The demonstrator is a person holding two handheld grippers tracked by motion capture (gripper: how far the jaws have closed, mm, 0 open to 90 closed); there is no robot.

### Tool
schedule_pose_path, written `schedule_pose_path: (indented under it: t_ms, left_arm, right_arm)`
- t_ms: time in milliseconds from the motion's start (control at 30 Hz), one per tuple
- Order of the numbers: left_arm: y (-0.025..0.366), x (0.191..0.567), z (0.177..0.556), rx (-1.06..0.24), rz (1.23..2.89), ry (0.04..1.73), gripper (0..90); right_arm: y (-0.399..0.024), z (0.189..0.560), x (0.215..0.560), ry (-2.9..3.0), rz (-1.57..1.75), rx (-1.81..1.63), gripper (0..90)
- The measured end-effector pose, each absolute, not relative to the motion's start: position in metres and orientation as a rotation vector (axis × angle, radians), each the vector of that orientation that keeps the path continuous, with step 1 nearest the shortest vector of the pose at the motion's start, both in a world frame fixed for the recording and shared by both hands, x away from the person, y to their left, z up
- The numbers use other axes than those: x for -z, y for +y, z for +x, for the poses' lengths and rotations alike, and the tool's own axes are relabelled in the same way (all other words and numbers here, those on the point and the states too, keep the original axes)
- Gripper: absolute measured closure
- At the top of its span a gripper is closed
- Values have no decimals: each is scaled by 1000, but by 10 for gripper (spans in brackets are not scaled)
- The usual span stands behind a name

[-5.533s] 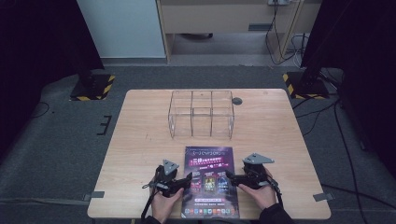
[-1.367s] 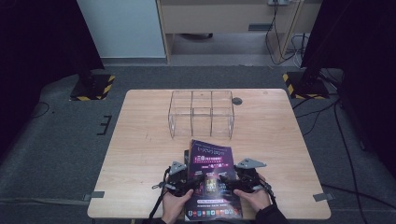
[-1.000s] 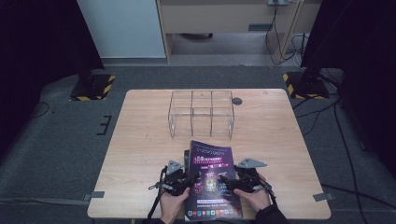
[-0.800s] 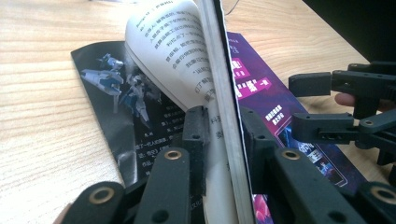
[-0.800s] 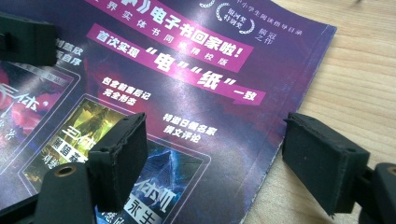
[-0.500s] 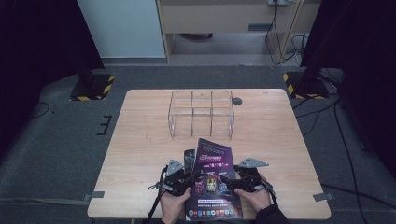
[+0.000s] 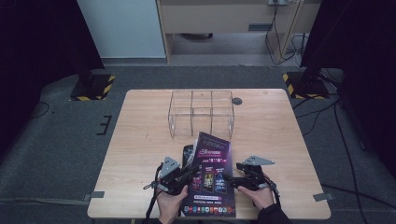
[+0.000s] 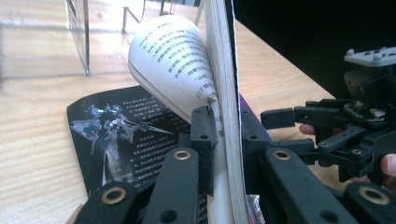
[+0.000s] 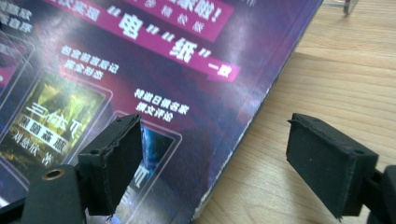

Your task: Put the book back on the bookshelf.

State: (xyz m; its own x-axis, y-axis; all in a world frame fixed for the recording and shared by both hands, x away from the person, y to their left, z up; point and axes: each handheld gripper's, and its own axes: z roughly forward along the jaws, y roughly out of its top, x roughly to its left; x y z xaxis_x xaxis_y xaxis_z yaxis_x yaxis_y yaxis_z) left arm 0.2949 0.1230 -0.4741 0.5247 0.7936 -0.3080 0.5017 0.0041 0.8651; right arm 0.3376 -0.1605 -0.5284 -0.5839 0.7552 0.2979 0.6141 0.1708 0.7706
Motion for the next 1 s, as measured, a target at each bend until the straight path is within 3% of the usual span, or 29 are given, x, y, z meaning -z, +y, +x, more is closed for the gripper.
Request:
schedule_pose_path:
  t_ms: [1000]
  left_arm:
    - [126, 464, 288, -360, 1630, 1077, 799]
  right_arm:
    - [-146, 349, 537, 2418, 1362, -1610, 161]
